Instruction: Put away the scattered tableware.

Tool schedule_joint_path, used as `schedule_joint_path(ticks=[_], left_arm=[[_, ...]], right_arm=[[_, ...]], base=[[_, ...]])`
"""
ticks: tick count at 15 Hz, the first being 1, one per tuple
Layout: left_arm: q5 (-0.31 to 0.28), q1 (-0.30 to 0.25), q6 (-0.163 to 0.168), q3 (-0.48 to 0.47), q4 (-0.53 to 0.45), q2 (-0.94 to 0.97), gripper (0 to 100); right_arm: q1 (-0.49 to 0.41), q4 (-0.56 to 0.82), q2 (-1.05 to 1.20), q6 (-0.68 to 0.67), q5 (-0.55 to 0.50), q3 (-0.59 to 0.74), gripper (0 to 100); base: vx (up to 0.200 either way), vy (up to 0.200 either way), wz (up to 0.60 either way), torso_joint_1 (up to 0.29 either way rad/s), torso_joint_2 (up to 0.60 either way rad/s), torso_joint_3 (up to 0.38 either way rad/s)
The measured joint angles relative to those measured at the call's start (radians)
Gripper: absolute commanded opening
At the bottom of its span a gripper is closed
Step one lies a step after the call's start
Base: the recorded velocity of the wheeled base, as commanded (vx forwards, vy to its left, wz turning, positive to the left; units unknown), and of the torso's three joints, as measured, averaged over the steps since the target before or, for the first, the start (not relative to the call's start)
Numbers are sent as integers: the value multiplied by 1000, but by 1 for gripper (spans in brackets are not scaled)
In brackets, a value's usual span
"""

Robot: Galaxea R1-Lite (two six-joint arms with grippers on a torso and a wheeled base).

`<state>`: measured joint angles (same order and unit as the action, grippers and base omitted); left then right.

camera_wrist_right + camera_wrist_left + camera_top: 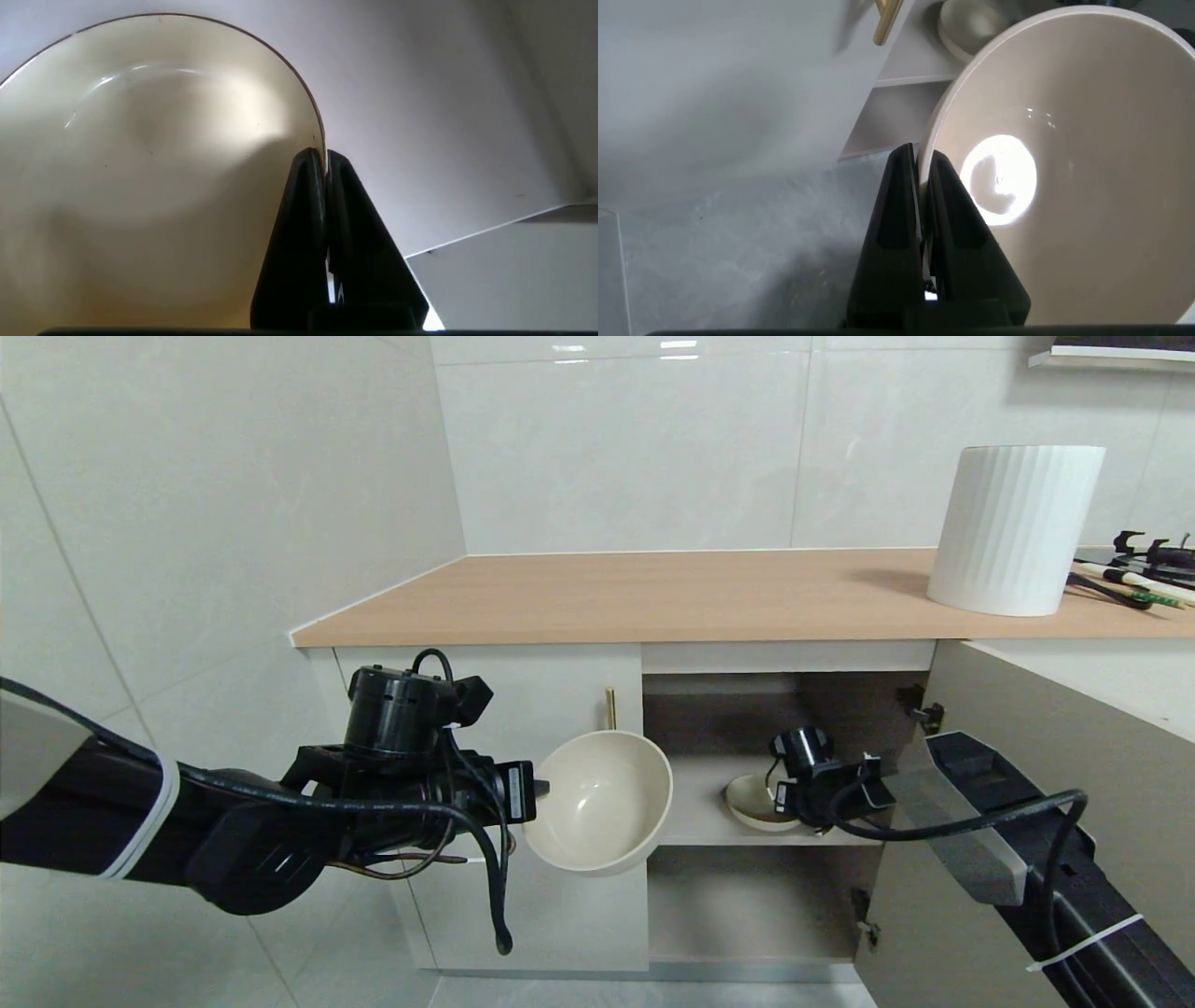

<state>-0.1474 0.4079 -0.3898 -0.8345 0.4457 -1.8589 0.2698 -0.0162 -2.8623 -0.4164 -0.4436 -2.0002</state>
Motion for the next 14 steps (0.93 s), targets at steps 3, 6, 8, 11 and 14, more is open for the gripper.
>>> schedule_joint_path(ticks=[3, 6, 8, 11, 14], left_arm=[[6, 0, 0, 0, 0, -2, 0], [7, 1, 0, 0, 0, -4, 0], [7, 1, 0, 0, 0, -4, 0], [6, 2, 0, 0, 0, -4, 0], [6, 2, -1, 0, 0, -4, 0]], right_arm=[[19, -7, 1, -3, 0, 0, 0], [22, -21, 1, -1, 0, 0, 0], [23, -22, 1, 0, 0, 0, 100], [23, -39, 1, 0, 2, 0, 100], [23, -42, 4, -5, 1, 0, 100]], base=[[0, 0, 0, 0, 0, 0], [0, 0, 0, 0, 0, 0], [0, 0, 0, 0, 0, 0], [0, 0, 0, 0, 0, 0], [0, 0, 0, 0, 0, 0]])
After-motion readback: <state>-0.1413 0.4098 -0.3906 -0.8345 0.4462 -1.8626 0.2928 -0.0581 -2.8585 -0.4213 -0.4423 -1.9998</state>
